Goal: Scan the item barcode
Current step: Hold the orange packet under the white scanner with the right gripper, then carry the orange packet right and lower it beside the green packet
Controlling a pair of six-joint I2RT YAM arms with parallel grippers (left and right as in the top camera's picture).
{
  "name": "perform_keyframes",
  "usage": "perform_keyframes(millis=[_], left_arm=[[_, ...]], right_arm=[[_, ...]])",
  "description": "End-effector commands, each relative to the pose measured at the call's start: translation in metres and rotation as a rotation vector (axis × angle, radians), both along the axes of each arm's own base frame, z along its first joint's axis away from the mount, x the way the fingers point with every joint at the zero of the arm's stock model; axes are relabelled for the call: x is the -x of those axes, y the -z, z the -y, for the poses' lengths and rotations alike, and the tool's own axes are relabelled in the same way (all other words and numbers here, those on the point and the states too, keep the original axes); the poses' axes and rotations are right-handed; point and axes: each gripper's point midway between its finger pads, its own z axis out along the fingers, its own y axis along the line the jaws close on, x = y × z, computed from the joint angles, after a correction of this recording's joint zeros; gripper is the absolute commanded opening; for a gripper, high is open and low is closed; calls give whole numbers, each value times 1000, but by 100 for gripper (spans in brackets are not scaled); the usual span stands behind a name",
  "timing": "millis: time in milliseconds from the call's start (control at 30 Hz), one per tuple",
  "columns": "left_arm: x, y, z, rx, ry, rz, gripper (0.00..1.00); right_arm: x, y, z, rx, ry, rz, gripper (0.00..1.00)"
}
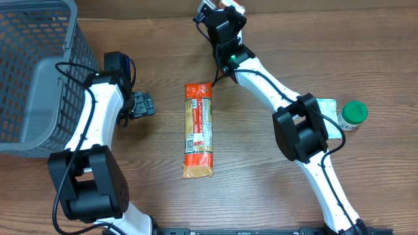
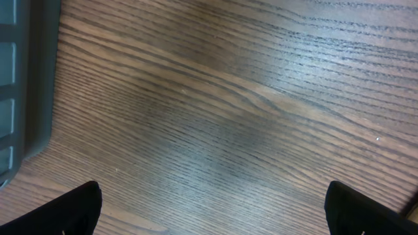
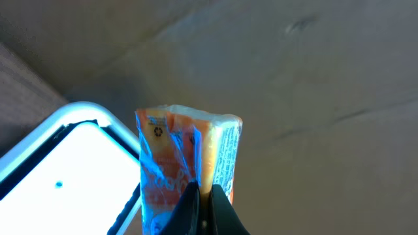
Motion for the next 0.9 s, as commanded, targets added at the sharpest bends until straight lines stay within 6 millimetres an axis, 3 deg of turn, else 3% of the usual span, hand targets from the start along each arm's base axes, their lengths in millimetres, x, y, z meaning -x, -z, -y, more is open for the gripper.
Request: perform_keyframes(millis=[0,200,300,367,467,567,700,867], left_arm=[[-2,-9,-1,-14,15,22,100],[-2,-9,-1,-15,15,22,100],[-2,-9,-1,-15,14,22,100],[-2,-9,-1,-15,14,22,100],[-2,-9,-1,-15,14,22,100],[-2,-9,-1,-15,14,22,100],[-2,-9,-1,-15,14,22,100],[-2,-9,-1,-15,14,22,100]], right_arm=[[10,-76,10,-164,52,91,4],[45,-130,31,-330,119,49,4],[79,-155,51,-478,200,3,4],[104,-157,64,-551,254,-72,4],[150,-138,88,-618,341,-278,4],[191,-103,118,-623,459,-517,4],[226,-59,145,-687,609,-778,4],[245,-6,179,-751,754,-969,7]])
